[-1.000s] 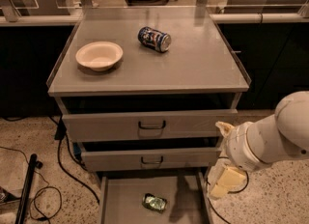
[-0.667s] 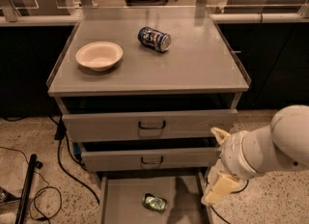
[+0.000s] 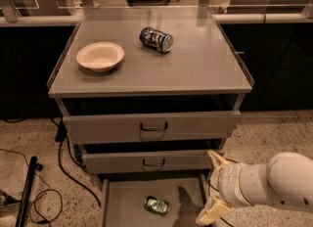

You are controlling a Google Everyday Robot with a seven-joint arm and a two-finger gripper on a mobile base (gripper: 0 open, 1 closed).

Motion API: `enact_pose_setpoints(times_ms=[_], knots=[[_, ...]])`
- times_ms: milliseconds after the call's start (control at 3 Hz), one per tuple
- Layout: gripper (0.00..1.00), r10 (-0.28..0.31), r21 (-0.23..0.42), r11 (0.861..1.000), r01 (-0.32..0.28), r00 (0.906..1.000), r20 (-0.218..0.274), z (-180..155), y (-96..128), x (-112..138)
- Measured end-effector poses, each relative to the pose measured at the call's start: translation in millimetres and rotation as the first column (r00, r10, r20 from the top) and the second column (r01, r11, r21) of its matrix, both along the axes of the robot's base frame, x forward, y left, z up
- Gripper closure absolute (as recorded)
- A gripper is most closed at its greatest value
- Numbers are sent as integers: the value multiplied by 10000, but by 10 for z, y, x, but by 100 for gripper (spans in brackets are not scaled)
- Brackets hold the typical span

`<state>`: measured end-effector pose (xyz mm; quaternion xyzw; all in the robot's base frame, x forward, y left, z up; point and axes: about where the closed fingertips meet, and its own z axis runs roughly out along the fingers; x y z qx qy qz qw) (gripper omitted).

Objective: Pick green can from bottom drawer and place on counter

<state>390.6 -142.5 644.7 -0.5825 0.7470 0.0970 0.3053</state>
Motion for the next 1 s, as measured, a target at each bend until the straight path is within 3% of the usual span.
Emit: enact_pose_setpoints(times_ms=[333, 667, 1000], knots=[[0, 199, 462, 9987, -196, 9998, -68, -409, 34, 17], [0, 419, 823, 9960, -362, 9968, -688, -887, 99, 95], [0, 444, 1140, 9932, -242, 9831, -1776, -1450, 186, 156]])
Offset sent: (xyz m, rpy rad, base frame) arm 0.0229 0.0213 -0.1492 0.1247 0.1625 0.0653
